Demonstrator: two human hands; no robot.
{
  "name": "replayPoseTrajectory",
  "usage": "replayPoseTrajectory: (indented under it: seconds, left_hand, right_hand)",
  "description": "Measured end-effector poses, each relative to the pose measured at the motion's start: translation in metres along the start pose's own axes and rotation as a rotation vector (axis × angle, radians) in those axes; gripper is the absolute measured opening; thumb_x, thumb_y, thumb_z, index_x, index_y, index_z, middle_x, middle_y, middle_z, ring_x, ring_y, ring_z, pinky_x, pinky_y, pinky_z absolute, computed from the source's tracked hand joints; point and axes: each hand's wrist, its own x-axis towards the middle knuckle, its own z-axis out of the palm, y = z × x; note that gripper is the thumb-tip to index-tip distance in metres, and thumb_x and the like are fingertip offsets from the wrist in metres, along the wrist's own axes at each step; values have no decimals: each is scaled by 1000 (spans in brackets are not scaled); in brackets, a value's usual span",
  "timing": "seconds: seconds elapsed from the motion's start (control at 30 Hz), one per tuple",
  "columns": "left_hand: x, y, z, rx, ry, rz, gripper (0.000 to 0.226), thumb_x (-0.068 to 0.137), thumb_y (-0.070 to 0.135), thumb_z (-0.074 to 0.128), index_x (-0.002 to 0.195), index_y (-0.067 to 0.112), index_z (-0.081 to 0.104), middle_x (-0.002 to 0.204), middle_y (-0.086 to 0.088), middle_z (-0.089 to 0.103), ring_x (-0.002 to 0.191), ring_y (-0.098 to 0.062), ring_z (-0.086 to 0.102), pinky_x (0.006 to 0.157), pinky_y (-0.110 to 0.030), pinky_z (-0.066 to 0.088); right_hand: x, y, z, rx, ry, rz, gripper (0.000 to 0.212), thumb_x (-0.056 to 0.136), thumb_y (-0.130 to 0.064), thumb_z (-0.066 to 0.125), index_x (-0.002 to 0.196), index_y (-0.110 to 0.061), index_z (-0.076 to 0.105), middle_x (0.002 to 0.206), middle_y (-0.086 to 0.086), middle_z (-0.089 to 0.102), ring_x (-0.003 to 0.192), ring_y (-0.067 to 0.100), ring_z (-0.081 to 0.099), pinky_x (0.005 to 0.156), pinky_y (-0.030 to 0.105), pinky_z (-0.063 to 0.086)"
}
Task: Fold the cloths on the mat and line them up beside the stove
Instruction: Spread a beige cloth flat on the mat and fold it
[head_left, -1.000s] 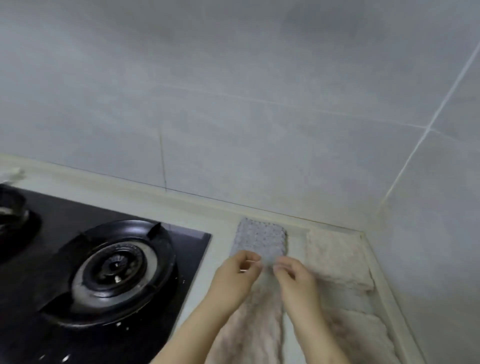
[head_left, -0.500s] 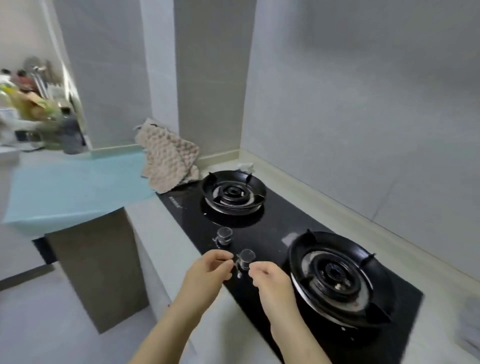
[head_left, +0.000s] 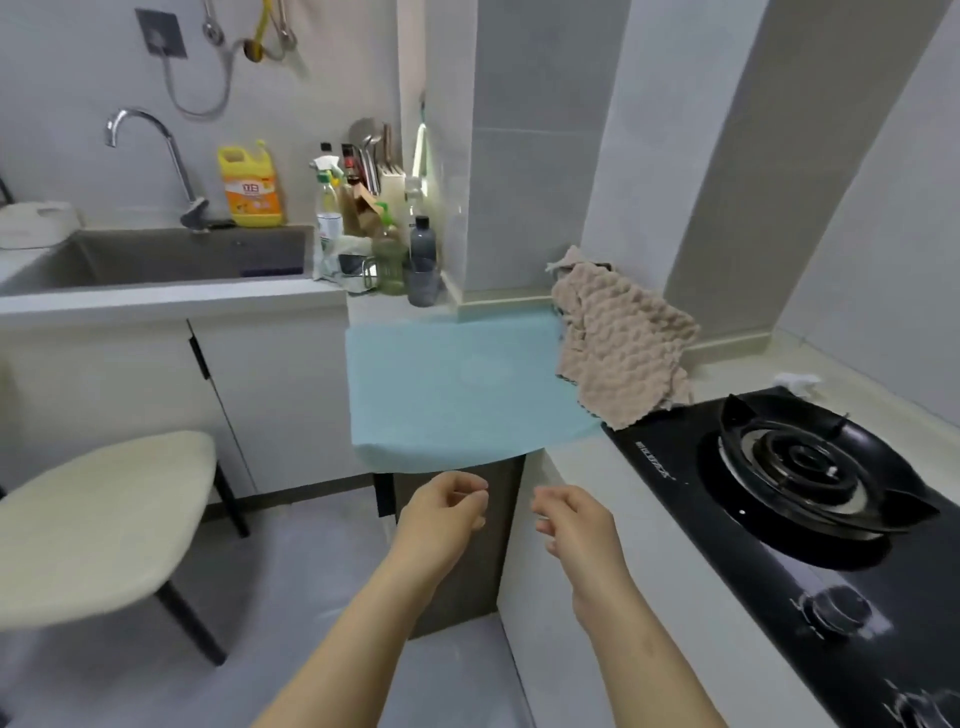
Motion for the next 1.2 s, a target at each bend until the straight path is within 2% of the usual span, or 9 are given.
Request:
replayPoseTrajectory:
  seconds: [0.13,0.23,0.47,0.7,0.83,0.93,1.0,1.1,1.2]
  left_hand:
    - [46,3,-25,-51,15,-37,12,92,18,52,90,28,58,98,-1,65,83,-13,63,75,-26,49]
    - [91,6,-36,-52,8,-59,11,93,19,51,93,26,59,98,-3,65,82,-12,63,73,-24,49]
    - [215,34,-30,-11,-62,-45,11,91,19,52,94,24,62,99,-3,67,78,-9,64,72,-24,46]
    - [319,78,26,57,-288,17,11,91,20,52,94,24,62,99,-2,66,78,-10,63,69,-23,45]
    - [355,98,66,136,-430,73,13,91,18,50,97,21,61,93,0,64,78,-12,61,69,-25,45]
    - [375,104,92,198,-531,119,13,90,16,50,94,22,61,84,0,64,80,-17,59,71,-28,45]
    - [385,101,110,258,-590,156,15,88,15,49,91,23,61,83,1,63,79,-16,58,68,-25,44]
    - [395,84,131,451,-680,277,16,88,16,51,100,20,60,93,0,62,85,-17,57,71,-25,44]
    - [403,60,142,744,-746,551,34,83,16,54,118,15,52,118,-4,54,106,-24,53,84,-29,43]
  right_hand:
    - [47,-6,37,-23,-9,16,12,92,-14,52,95,-18,63,86,0,59,83,12,54,65,21,41]
    - [91,-13,60,-9,8,32,14,92,-13,52,100,-15,63,91,-1,60,89,15,55,71,24,43]
    - [206,-44,80,40,107,4,13,91,-12,52,85,-21,60,88,-7,60,89,15,56,68,23,43]
    - [280,-76,35,-4,428,-78,13,91,-10,51,96,-19,59,86,-6,58,75,3,51,62,18,39]
    - [299,-81,4,-149,662,-120,22,90,-9,48,107,-20,58,110,-3,53,96,12,51,77,24,37]
    - [306,-75,-11,-231,799,-72,25,89,-11,50,111,-18,57,114,-4,46,101,15,49,82,28,40]
    - [310,-65,-18,-309,854,5,28,87,-12,53,115,-16,58,118,2,50,110,21,48,94,35,41]
    - [315,-41,-17,-416,791,139,36,86,-17,56,121,-18,55,125,5,52,116,23,47,98,35,39]
    - [319,-16,-6,-583,556,236,56,83,-31,60,136,-28,41,139,-3,43,128,21,39,107,34,33]
